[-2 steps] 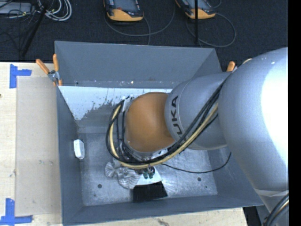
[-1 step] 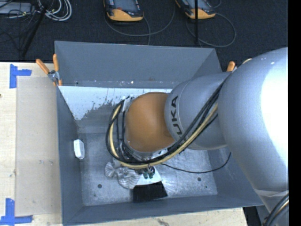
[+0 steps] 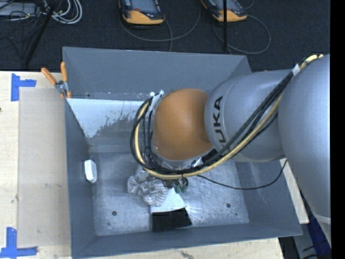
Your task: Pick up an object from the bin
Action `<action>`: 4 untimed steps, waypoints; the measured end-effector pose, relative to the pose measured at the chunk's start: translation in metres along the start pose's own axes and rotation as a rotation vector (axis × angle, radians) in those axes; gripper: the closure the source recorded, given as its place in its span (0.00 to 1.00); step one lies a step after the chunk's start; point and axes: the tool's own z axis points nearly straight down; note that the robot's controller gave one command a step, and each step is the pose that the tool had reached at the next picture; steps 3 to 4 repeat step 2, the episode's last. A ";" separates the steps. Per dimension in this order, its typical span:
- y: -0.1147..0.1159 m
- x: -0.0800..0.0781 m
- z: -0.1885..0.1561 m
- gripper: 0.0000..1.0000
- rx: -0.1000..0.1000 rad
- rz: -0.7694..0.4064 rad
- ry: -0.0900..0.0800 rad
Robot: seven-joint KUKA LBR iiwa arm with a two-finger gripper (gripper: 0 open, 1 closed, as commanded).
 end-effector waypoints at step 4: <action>-0.019 0.014 -0.107 1.00 0.000 -0.009 -0.006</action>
Offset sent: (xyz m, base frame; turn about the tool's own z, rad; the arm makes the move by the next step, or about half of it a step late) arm -0.0139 -0.0234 0.1159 -0.0171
